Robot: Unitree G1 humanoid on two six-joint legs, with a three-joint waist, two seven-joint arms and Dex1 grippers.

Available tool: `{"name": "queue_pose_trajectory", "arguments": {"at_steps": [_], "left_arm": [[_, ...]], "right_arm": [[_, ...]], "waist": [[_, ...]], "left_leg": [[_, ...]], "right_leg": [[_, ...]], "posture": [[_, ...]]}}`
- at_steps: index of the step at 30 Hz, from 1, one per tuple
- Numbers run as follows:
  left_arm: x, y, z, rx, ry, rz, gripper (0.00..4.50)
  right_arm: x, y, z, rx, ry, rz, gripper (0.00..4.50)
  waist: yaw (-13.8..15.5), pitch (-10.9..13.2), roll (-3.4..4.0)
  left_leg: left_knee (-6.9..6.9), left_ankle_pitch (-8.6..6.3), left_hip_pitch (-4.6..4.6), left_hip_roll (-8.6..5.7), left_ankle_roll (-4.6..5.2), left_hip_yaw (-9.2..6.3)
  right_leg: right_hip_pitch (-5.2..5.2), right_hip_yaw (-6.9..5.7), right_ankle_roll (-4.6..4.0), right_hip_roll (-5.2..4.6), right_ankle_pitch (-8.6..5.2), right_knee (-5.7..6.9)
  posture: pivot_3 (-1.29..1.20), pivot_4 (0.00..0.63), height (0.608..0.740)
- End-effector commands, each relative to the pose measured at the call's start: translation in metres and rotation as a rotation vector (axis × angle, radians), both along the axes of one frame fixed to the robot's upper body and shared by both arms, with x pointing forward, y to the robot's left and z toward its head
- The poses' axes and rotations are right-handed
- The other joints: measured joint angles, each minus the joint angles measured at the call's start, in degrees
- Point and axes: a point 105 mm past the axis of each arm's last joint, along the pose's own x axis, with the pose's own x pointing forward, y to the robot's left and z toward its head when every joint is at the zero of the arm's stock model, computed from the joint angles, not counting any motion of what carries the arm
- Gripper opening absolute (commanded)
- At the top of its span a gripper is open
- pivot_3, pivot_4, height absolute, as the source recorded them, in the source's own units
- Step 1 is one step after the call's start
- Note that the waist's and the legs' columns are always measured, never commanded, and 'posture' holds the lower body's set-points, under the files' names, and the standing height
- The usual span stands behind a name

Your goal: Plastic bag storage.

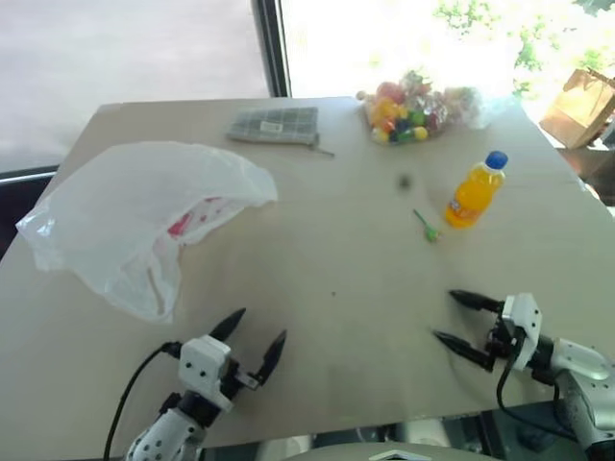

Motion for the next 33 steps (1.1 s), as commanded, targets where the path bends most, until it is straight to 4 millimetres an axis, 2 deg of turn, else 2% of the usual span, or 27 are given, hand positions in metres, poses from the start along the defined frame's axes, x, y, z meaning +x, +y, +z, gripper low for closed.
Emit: {"name": "queue_pose_trajectory", "arguments": {"at_steps": [1, 2, 5, 8, 11, 21, 33], "left_arm": [[-0.005, 0.025, 0.038, -0.002, -0.156, 0.290, 4.46], [-0.009, 0.029, 0.044, -0.025, -0.160, 0.359, 4.46], [-0.020, 0.020, 0.065, -0.043, -0.204, 0.429, 4.46], [-0.025, 0.026, 0.070, -0.137, -0.198, 0.561, 4.46], [-0.027, 0.043, 0.064, -0.186, -0.171, 0.709, 4.46], [-0.025, 0.084, 0.046, -0.238, -0.161, 0.850, 4.46], [0.001, 0.092, 0.037, -0.257, -0.141, 0.775, 4.46]], "right_arm": [[0.001, 0.021, 0.024, 0.022, -0.066, 0.106, 4.50], [0.004, 0.023, 0.029, 0.039, -0.073, 0.100, 4.50], [0.009, 0.028, 0.036, 0.057, -0.079, 0.104, 4.50], [0.008, 0.030, 0.034, 0.048, -0.073, 0.123, 4.50], [0.008, 0.032, 0.034, 0.043, -0.071, 0.141, 4.50], [0.017, 0.040, 0.046, 0.070, -0.104, 0.166, 4.50], [0.008, 0.062, 0.076, 0.160, -0.154, 0.201, 4.50]], "waist": [[0.0, 0.2, -0.04], [0.1, 0.3, -0.10], [0.5, 0.4, -0.31], [1.0, 0.4, -0.30], [0.8, 0.4, -0.29], [0.4, 0.6, -0.42], [0.4, 0.6, -0.43]], "left_leg": [[0.00, 0.00, -0.09, -0.04, 0.00, 0.05], [0.01, 0.00, -0.18, -0.06, 0.00, 0.09], [0.07, 0.00, -0.37, -0.16, 0.01, 0.05], [0.30, -0.01, -0.76, -0.21, 0.03, -0.14], [0.50, -0.04, -0.85, -0.19, 0.08, -0.15], [1.09, -0.04, -0.82, -0.13, 0.09, -0.20], [1.25, -0.03, -0.81, -0.13, 0.09, -0.16]], "right_leg": [[-0.12, 0.07, 0.00, -0.01, 0.01, 0.00], [-0.17, 0.14, 0.00, -0.02, 0.02, 0.02], [-0.30, 0.13, 0.00, -0.02, 0.02, 0.01], [-0.51, -0.06, -0.01, -0.02, 0.02, 0.01], [-0.53, -0.05, 0.00, 0.06, 0.03, 0.06], [-0.58, -0.04, 0.02, 0.12, 0.02, 0.67], [-0.58, 0.07, -0.01, 0.12, 0.04, 0.96]], "posture": [[0.00, 0.150, 0.740], [0.00, 0.150, 0.740], [0.00, 0.150, 0.740], [0.00, 0.150, 0.740], [0.00, 0.150, 0.740], [0.00, 0.150, 0.740], [0.00, 0.150, 0.740]]}}
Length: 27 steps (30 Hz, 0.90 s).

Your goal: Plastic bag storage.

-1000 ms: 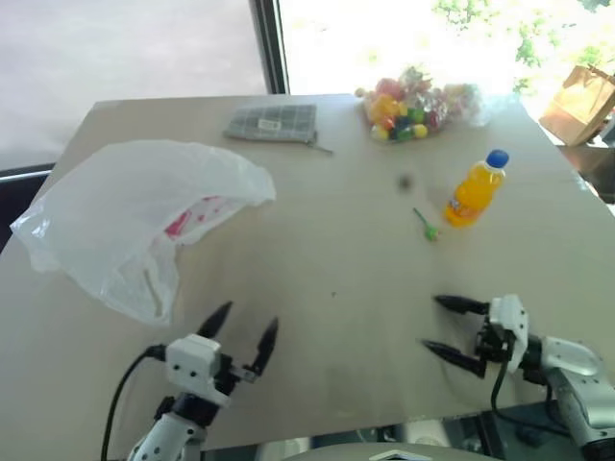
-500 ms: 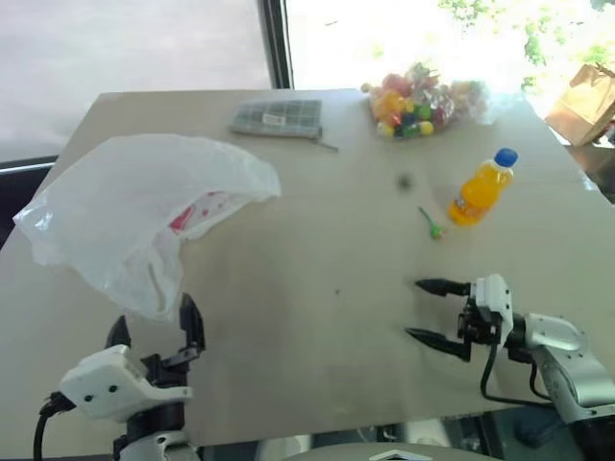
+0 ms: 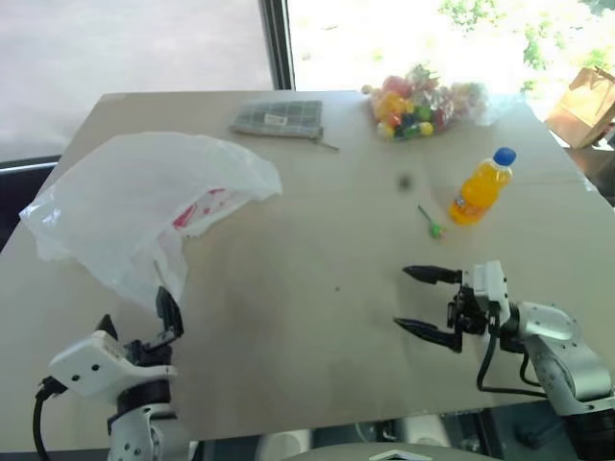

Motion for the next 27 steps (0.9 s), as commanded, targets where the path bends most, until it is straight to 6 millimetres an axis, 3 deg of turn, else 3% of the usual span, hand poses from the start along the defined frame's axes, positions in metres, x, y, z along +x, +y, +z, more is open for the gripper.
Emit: {"name": "queue_pose_trajectory", "arguments": {"at_steps": [1, 6, 9, 17, 27], "left_arm": [[0.001, 0.002, 0.004, 0.006, -0.013, -0.015, 4.46], [0.008, -0.005, 0.010, -0.006, -0.063, -0.052, 4.46], [0.010, -0.010, 0.013, -0.019, -0.088, -0.077, 3.72], [0.011, -0.010, 0.012, -0.009, -0.085, -0.078, 0.08], [0.026, -0.026, 0.023, 0.026, -0.138, -0.207, 0.02]], "right_arm": [[-0.003, 0.006, 0.013, 0.033, -0.036, 0.016, 4.50], [-0.003, 0.006, 0.017, 0.041, -0.044, 0.014, 4.50], [-0.001, 0.009, 0.021, 0.053, -0.055, 0.016, 4.50], [0.008, 0.012, 0.022, 0.044, -0.072, 0.000, 4.50], [0.080, -0.007, 0.004, -0.105, -0.053, -0.425, 4.50]], "waist": [[0.0, 0.0, -0.02], [0.0, 0.0, -0.01], [0.0, 0.0, -0.01], [0.0, 0.0, -0.01], [-0.1, 0.0, 0.03]], "left_leg": [[0.00, 0.00, 0.00, 0.00, 0.00, 0.01], [0.01, 0.00, 0.01, 0.00, 0.00, 0.01], [0.03, 0.00, 0.02, 0.00, 0.00, 0.03], [0.06, 0.00, 0.01, 0.00, 0.00, 0.04], [0.26, 0.01, 0.00, 0.00, -0.01, 0.19]], "right_leg": [[0.00, 0.01, 0.00, 0.00, 0.00, 0.00], [0.00, 0.01, 0.00, 0.01, 0.01, 0.02], [0.01, 0.01, -0.01, 0.01, 0.01, 0.03], [0.01, 0.03, -0.01, 0.02, 0.02, 0.04], [0.00, 0.03, -0.03, 0.02, 0.04, 0.23]], "posture": [[0.00, 0.150, 0.740], [0.00, 0.150, 0.740], [0.00, 0.150, 0.740], [0.00, 0.150, 0.740], [0.00, 0.150, 0.740]]}}
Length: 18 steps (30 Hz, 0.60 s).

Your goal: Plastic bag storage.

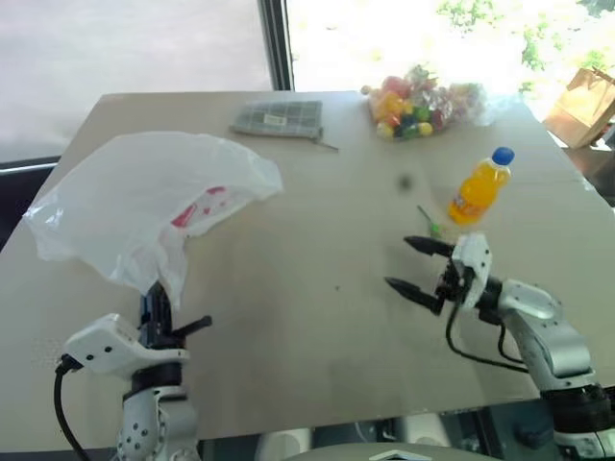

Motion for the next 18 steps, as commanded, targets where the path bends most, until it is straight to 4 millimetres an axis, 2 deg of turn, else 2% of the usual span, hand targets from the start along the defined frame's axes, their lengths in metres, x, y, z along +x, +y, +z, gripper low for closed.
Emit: {"name": "queue_pose_trajectory", "arguments": {"at_steps": [1, 6, 12, 18], "left_arm": [[0.004, -0.009, 0.011, 0.046, -0.048, -0.064, 0.02], [0.008, -0.018, 0.016, 0.056, -0.080, -0.141, 0.02], [0.008, -0.026, 0.016, 0.061, -0.085, -0.190, 0.02], [0.007, -0.029, 0.013, 0.061, -0.082, -0.222, 0.02]], "right_arm": [[0.020, -0.007, 0.006, -0.031, -0.044, -0.120, 4.50], [0.041, -0.023, 0.003, -0.105, -0.087, -0.281, 4.50], [0.056, -0.052, -0.009, -0.120, -0.008, -0.500, 4.50], [0.056, -0.048, -0.011, -0.024, 0.086, -0.515, 4.50]], "waist": [[0.0, 0.0, 0.02], [0.0, 0.0, 0.05], [0.0, 0.0, 0.06], [-0.1, 0.0, 0.08]], "left_leg": [[0.01, 0.00, 0.00, 0.00, 0.00, 0.02], [0.02, 0.00, -0.02, 0.00, 0.00, 0.06], [0.02, 0.00, -0.02, 0.00, 0.00, 0.10], [0.02, 0.00, -0.02, 0.01, 0.00, 0.08]], "right_leg": [[0.00, 0.00, 0.00, 0.00, 0.00, 0.02], [0.00, -0.01, 0.01, 0.01, 0.01, 0.04], [-0.01, -0.01, 0.05, 0.01, 0.03, 0.06], [-0.02, -0.01, 0.01, 0.02, 0.01, 0.10]], "posture": [[0.00, 0.150, 0.740], [0.00, 0.150, 0.740], [0.00, 0.150, 0.740], [0.00, 0.150, 0.740]]}}
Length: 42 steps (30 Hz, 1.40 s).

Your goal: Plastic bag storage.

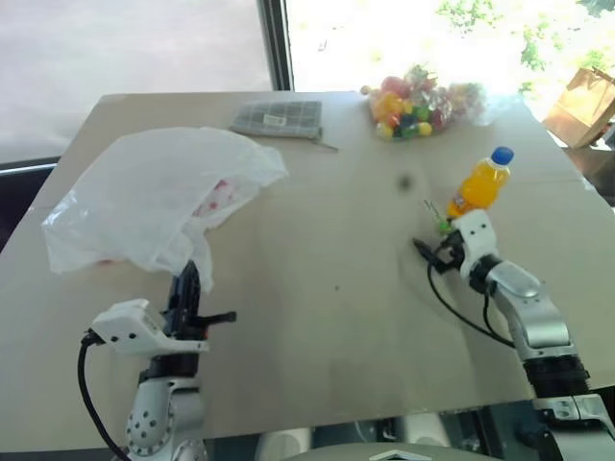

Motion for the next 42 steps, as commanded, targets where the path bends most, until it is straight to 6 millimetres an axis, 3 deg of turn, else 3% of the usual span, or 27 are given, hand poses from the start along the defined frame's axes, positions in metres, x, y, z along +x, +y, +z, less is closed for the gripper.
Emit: {"name": "queue_pose_trajectory", "arguments": {"at_steps": [1, 4, 8, 10, 11, 17, 21, 25, 27, 38, 42], "left_arm": [[-0.001, -0.003, 0.006, 0.006, -0.034, -0.027, 0.02], [0.000, -0.004, 0.005, 0.009, -0.033, -0.035, 0.00], [0.001, -0.005, 0.004, 0.012, -0.031, -0.041, 0.00], [0.001, -0.007, 0.004, 0.014, -0.031, -0.054, 0.00], [0.002, -0.009, 0.004, 0.013, -0.031, -0.068, 0.00], [0.001, -0.032, 0.003, -0.062, -0.035, -0.256, 0.00], [-0.003, -0.058, 0.005, -0.083, -0.026, -0.468, 0.00], [-0.005, -0.068, 0.005, -0.084, -0.014, -0.595, 0.00], [-0.006, -0.072, 0.006, -0.083, -0.011, -0.647, 0.00], [-0.008, -0.078, 0.014, -0.093, -0.021, -0.740, 0.00], [-0.012, -0.083, 0.012, -0.101, -0.008, -0.769, 0.00]], "right_arm": [[0.003, 0.004, 0.017, 0.056, -0.033, 0.000, 4.50], [0.006, 0.003, 0.020, 0.095, -0.022, -0.022, 3.65], [0.009, 0.001, 0.022, 0.097, -0.029, -0.035, 2.02], [0.009, 0.001, 0.023, 0.088, -0.038, -0.036, 0.95], [0.009, 0.002, 0.024, 0.078, -0.044, -0.028, 0.68], [0.003, 0.038, 0.036, 0.074, -0.065, 0.161, 0.69], [-0.013, 0.100, 0.053, 0.116, -0.030, 0.459, 0.69], [-0.024, 0.165, 0.081, 0.178, -0.035, 0.701, 0.69], [-0.026, 0.185, 0.086, 0.179, -0.034, 0.766, 0.69], [-0.022, 0.234, 0.072, 0.100, 0.021, 0.878, 0.69], [-0.017, 0.253, 0.088, 0.170, -0.018, 0.884, 0.69]], "waist": [[0.0, 0.0, 0.01], [0.0, 0.0, 0.03], [0.0, 0.0, 0.03], [0.0, 0.0, 0.03], [0.0, 0.0, 0.04], [-0.2, 0.0, 0.08], [-0.8, 0.1, 0.15], [-1.4, 0.2, 0.26], [-1.5, 0.2, 0.34], [-1.7, 0.3, 0.41], [-1.9, 0.3, 0.47]], "left_leg": [[0.00, 0.00, 0.00, 0.00, 0.00, 0.00], [0.00, 0.00, 0.00, 0.00, 0.00, -0.01], [0.00, 0.00, -0.01, 0.00, 0.00, -0.02], [0.00, 0.00, -0.01, 0.00, 0.00, -0.02], [0.00, 0.00, -0.01, 0.00, 0.00, -0.01], [0.00, 0.00, -0.01, 0.00, 0.00, -0.02], [0.00, 0.00, -0.02, 0.03, 0.00, -0.10], [0.01, 0.01, -0.02, 0.04, 0.01, -0.16], [0.02, 0.02, -0.03, 0.04, -0.01, -0.14], [0.02, 0.08, -0.07, 0.00, -0.10, -0.05], [0.01, 0.10, -0.07, 0.10, -0.14, -0.05]], "right_leg": [[0.00, 0.00, 0.00, 0.00, 0.00, 0.00], [0.00, 0.00, 0.00, 0.00, 0.00, 0.00], [0.00, 0.01, 0.00, 0.00, 0.00, 0.00], [-0.01, 0.01, 0.01, 0.00, 0.00, 0.00], [-0.01, 0.01, 0.01, 0.00, 0.00, 0.00], [-0.01, 0.01, 0.01, 0.00, 0.00, 0.00], [-0.12, 0.08, 0.01, 0.00, 0.00, 0.13], [-0.33, 0.24, 0.04, 0.04, 0.00, 0.51], [-0.40, 0.28, 0.03, 0.05, 0.01, 0.60], [-0.46, 0.36, 0.18, 0.04, 0.10, 0.60], [-0.55, 0.38, 0.17, 0.19, 0.10, 0.69]], "posture": [[0.00, 0.150, 0.740], [0.00, 0.150, 0.740], [0.00, 0.150, 0.740], [0.00, 0.150, 0.740], [0.00, 0.150, 0.740], [0.00, 0.150, 0.740], [0.00, 0.150, 0.740], [0.00, 0.150, 0.740], [0.00, 0.150, 0.740], [0.00, 0.150, 0.740], [0.00, 0.150, 0.740]]}}
